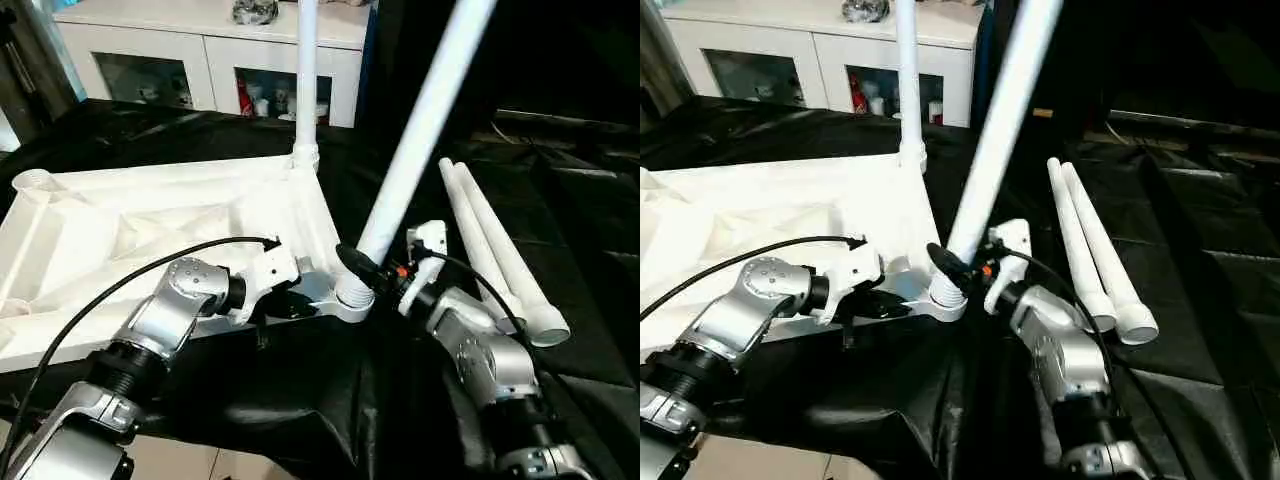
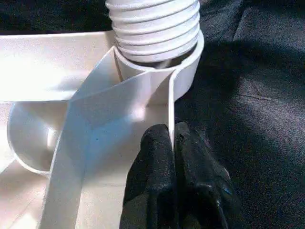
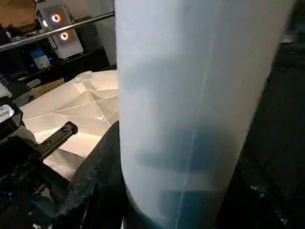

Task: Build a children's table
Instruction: Insert table leg to table base

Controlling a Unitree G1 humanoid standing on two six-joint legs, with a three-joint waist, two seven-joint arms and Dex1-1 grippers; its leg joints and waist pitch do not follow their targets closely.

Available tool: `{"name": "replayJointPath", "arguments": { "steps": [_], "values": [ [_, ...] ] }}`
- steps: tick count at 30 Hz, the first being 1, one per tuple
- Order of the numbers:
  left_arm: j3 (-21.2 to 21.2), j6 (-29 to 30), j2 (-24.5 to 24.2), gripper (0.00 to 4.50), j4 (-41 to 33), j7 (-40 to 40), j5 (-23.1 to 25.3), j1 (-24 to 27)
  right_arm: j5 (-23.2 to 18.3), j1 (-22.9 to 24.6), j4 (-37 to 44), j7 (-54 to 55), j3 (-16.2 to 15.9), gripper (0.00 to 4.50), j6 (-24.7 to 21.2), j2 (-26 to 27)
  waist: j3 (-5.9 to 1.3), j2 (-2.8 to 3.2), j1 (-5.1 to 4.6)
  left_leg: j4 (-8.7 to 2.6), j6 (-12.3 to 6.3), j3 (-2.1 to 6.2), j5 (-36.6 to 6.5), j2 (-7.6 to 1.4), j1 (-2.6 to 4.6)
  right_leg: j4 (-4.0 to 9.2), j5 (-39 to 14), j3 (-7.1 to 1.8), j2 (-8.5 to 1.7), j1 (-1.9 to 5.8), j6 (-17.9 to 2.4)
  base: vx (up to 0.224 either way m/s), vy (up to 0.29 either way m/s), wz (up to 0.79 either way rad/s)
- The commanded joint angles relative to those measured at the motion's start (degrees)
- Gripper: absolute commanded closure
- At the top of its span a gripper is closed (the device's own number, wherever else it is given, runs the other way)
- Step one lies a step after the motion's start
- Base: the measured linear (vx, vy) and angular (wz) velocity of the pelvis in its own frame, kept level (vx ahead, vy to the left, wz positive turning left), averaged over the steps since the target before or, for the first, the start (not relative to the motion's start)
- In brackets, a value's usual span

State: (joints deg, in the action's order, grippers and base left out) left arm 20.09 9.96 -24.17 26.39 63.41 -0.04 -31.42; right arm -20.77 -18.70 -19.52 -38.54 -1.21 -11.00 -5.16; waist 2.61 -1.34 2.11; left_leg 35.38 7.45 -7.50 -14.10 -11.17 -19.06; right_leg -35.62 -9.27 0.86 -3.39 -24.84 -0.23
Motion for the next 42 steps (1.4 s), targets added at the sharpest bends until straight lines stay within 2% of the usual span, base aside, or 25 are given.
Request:
{"name": "replayJointPath", "arguments": {
  "steps": [1, 4, 6, 11, 14, 20, 22, 23, 24, 26, 27, 30, 34, 39, 42],
  "values": [
    [-1.93, -0.83, -0.40, 4.50, 1.22, -2.59, 0.64, -2.03, 1.53, 3.12, -2.04, 1.51, 0.69, 2.61, -1.63, -1.17, -2.65, 0.72, -0.01, -5.68, -0.78, -0.85, -13.87, -0.40, -1.12, 5.58, -25.51, -1.60, -2.74, 3.28, -8.30, 0.000, 0.000, 0.00],
    [-2.00, -1.09, -0.24, 4.50, 1.80, -2.90, 0.78, -2.25, 2.46, 4.40, 0.18, 1.75, -0.06, 2.61, -0.06, -1.69, -2.88, 0.53, 0.10, -5.81, -1.00, -0.96, -11.96, -0.40, -1.05, 5.71, -24.35, -1.56, -2.73, 3.42, -8.05, 0.000, 0.000, 0.00],
    [-2.05, -1.30, -0.19, 4.50, 2.05, -3.04, 0.81, -2.23, 3.27, 5.46, 1.66, 1.70, -0.68, 2.61, 0.79, -1.89, -2.84, 0.60, 0.26, -5.85, -1.27, -1.17, -11.26, -0.41, -0.89, 5.76, -22.96, -1.65, -2.63, 3.22, -8.53, 0.000, 0.000, 0.00],
    [-2.08, -1.55, -0.16, 4.50, 2.23, -3.07, 0.81, -2.10, 4.59, 6.55, 3.67, 0.98, -2.61, 2.61, 0.61, -3.01, -2.87, 0.60, 0.46, -5.98, -1.39, -1.19, -9.52, -0.42, -1.35, 5.45, -20.33, -1.66, -2.58, 3.72, -8.82, 0.000, 0.000, 0.00],
    [-2.03, -1.85, -0.16, 4.50, 2.33, -2.91, 0.80, -1.97, 5.63, 6.04, 4.62, 0.62, -3.99, 2.61, -0.48, -3.74, -2.81, 0.64, 0.42, -6.00, -1.21, -1.19, -9.69, -0.36, -1.40, 5.55, -21.34, -1.63, -2.59, 3.72, -8.35, 0.000, 0.000, 0.00],
    [-1.73, -2.46, -0.42, 4.50, 1.79, -2.15, 0.84, -1.44, 8.11, 3.64, 4.09, -1.70, -8.09, 2.61, -3.82, -6.81, -2.75, 0.37, 0.34, -6.06, -1.33, -1.09, -10.65, -0.39, -1.40, 5.82, -25.12, -1.60, -2.66, 3.58, -6.93, 0.000, 0.000, 0.00],
    [-1.66, -2.64, -0.56, 4.50, 1.66, -1.97, 0.84, -1.36, 8.80, 1.98, 2.87, -3.19, -9.63, 2.61, -5.38, -7.47, -2.81, -0.04, 0.23, -5.96, -1.59, -1.11, -9.99, -0.37, -1.51, 5.70, -24.55, -1.59, -2.65, 3.64, -7.06, 0.000, 0.000, 0.00],
    [-1.66, -2.64, -0.56, 4.50, 1.66, -1.97, 0.84, -1.36, 8.80, 1.98, 2.87, -3.19, -9.63, 2.61, -5.38, -7.47, -2.75, 0.11, 0.26, -6.00, -1.61, -1.08, -9.92, -0.38, -1.55, 5.67, -24.58, -1.60, -2.68, 3.62, -7.09, 0.000, 0.000, 0.00],
    [-1.66, -2.66, -0.60, 4.50, 1.48, -1.90, 0.78, -1.24, 9.74, 0.55, 1.00, -4.37, -10.64, 2.61, -5.13, -7.67, -2.75, -0.06, 0.19, -5.92, -1.65, -1.17, -10.03, -0.39, -1.52, 5.75, -24.96, -1.59, -2.70, 3.49, -7.07, 0.000, 0.000, 0.00],
    [-1.59, -2.71, -0.68, 4.50, 1.18, -1.85, 0.81, -1.04, 10.59, -0.83, -0.87, -5.92, -11.92, 2.61, -4.57, -8.01, -2.66, 0.02, 0.10, -5.98, -1.58, -1.13, -10.63, -0.42, -1.48, 5.91, -26.32, -1.58, -2.76, 3.37, -6.86, 0.000, 0.000, 0.00],
    [-1.57, -2.69, -0.70, 4.50, 1.03, -1.81, 0.80, -0.94, 10.75, -1.40, -1.58, -6.57, -12.41, 2.61, -4.60, -8.13, -2.72, -0.26, -0.01, -5.96, -1.61, -1.10, -10.75, -0.44, -1.53, 5.82, -26.58, -1.51, -2.77, 3.42, -6.85, 0.000, 0.000, 0.00],
    [-1.40, -2.65, -0.87, 4.50, 0.52, -1.47, 0.79, -0.65, 10.88, -2.69, -2.99, -8.69, -13.63, 2.61, -4.78, -8.48, -2.64, -0.19, -0.11, -6.02, -1.67, -1.04, -11.30, -0.50, -1.47, 6.00, -28.07, -1.52, -2.82, 3.28, -6.36, 0.000, 0.000, 0.00],
    [-1.19, -3.03, -1.17, 4.50, 0.05, -0.70, 0.63, -0.43, 11.06, -4.74, -5.20, -11.87, -15.00, 2.61, -3.58, -8.76, -2.77, -0.57, -0.28, -5.98, -1.91, -1.12, -11.05, -0.60, -1.50, 5.89, -26.92, -1.55, -2.83, 3.25, -6.78, 0.000, 0.000, 0.00],
    [-0.73, -4.09, -1.42, 4.50, -0.41, 0.84, 0.09, -0.44, 10.06, -6.65, -7.77, -16.74, -14.50, 2.61, -2.20, -8.88, -2.94, -0.59, -0.36, -5.93, -1.96, -1.21, -10.83, -0.68, -1.50, 5.66, -24.99, -1.45, -2.81, 3.35, -7.81, 0.000, 0.000, 0.00],
    [-0.44, -4.82, -1.55, 4.50, -0.74, 2.07, -0.18, -0.59, 9.40, -7.55, -9.02, -19.54, -14.47, 2.61, -1.70, -9.17, -3.10, -0.64, -0.26, -5.81, -2.29, -1.47, -8.91, -0.80, -1.43, 5.23, -20.87, -1.47, -2.73, 3.51, -9.27, 0.000, 0.000, 0.00]
  ]
}}
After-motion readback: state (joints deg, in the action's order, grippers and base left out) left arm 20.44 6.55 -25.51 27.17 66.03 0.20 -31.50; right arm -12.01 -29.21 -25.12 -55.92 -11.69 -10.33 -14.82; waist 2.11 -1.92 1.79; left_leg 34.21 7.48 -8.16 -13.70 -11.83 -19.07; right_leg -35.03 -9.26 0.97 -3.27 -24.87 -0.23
